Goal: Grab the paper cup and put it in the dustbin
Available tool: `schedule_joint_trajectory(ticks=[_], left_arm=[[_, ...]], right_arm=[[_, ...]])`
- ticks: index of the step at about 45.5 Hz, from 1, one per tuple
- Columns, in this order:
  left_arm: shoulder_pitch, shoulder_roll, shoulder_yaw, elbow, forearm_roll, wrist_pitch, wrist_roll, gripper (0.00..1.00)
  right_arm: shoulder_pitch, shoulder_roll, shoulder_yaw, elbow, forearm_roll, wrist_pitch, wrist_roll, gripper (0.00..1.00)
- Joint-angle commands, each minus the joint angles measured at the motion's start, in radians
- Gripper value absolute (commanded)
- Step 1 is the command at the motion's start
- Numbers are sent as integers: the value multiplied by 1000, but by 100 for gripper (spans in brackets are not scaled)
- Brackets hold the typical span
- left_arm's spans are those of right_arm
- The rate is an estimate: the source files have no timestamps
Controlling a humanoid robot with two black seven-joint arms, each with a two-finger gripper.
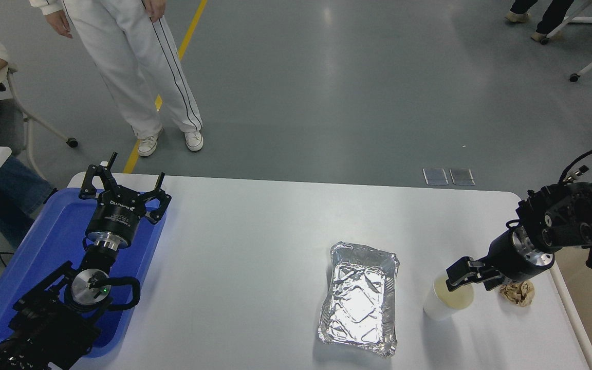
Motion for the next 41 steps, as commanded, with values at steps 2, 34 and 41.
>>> schedule_joint_trajectory(ticks=[2,34,41], left_arm=[[0,0,-1,0,0,0,0,100],[0,0,-1,0,0,0,0,100],[0,0,-1,0,0,0,0,100]], right_arm=[[-29,0,21,-4,10,-5,-4,84],[-90,0,43,-47,35,-51,-5,61],[-95,-2,44,-47,35,-52,-5,39]])
